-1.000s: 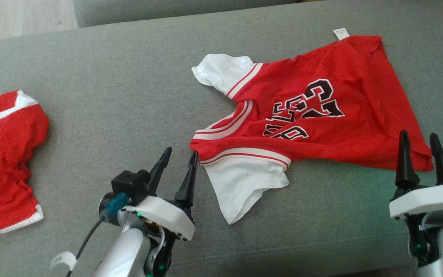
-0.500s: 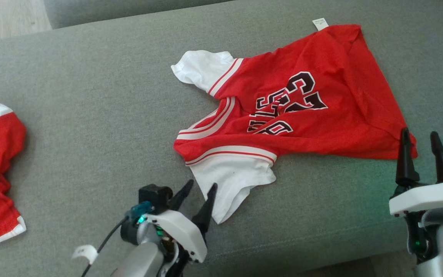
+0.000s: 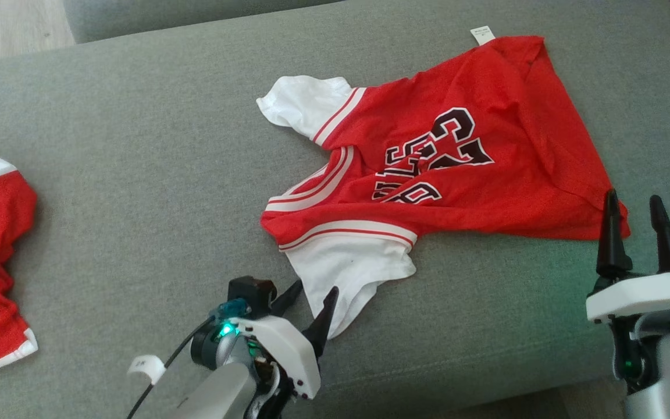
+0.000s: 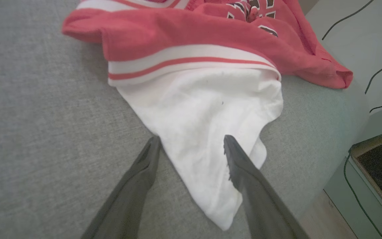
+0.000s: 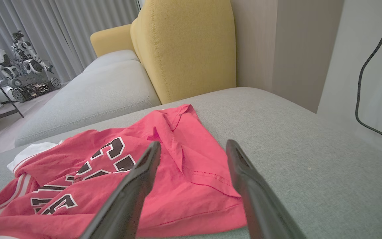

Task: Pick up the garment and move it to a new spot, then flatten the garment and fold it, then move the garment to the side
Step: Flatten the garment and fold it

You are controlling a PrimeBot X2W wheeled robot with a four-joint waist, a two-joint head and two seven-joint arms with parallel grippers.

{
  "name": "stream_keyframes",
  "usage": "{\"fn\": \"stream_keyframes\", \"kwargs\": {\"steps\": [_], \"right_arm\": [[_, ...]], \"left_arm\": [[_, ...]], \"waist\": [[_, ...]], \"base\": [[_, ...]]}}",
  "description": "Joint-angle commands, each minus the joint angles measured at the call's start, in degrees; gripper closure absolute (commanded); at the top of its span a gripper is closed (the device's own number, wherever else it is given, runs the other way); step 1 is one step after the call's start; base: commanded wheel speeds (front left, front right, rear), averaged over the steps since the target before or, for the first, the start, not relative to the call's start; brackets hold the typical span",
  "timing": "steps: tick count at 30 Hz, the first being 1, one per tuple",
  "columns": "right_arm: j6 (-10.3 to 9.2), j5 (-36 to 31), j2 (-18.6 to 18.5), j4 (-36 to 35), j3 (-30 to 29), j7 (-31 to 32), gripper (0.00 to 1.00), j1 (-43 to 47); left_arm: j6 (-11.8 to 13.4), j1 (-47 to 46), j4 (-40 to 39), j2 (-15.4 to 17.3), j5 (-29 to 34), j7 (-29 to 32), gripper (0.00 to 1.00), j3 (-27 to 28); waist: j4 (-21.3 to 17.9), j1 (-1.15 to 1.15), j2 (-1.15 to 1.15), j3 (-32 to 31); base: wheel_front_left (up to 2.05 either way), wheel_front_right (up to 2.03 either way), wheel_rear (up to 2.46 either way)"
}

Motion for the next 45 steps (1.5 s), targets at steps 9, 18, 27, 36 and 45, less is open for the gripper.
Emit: {"fn": "stream_keyframes", "kwargs": {"steps": [9,18,27,36,45], "right_arm": [[0.43,-0.7,-0.1,-1.3,1.5,-1.1,0.0,-2.6],[0.43,-0.9,-0.3,-1.1,1.4,-1.4,0.0,-2.6],[0.43,-1.2,-0.2,-0.4,1.3,-1.1,0.0,-2.3],[0.43,-1.5,0.2,1.4,0.6,0.2,0.0,-1.9],[0.43,-0.3,1.0,4.9,-0.1,1.7,0.0,-3.4]], "left_arm": [[1.0,-2.9,0.7,0.2,-1.0,0.9,0.0,-0.4],[1.4,-3.9,2.7,0.2,-1.1,1.1,1.0,-1.8],[4.5,-5.1,2.4,0.9,-1.7,-4.9,1.0,2.4],[7.9,-3.5,-9.5,1.9,1.8,-7.0,1.0,13.3],[6.5,0.9,-18.1,0.9,7.9,-7.0,1.0,20.6]], "waist": [[-0.8,0.0,0.0,0.8],[-1.0,0.0,0.0,1.1],[-0.4,0.0,0.0,0.2],[0.5,0.0,0.0,-0.8],[1.0,0.0,0.0,0.8]], "base": [[0.0,0.0,0.0],[0.0,0.0,0.0],[0.0,0.0,0.0],[0.0,0.0,0.0],[0.0,0.0,0.0]]}}
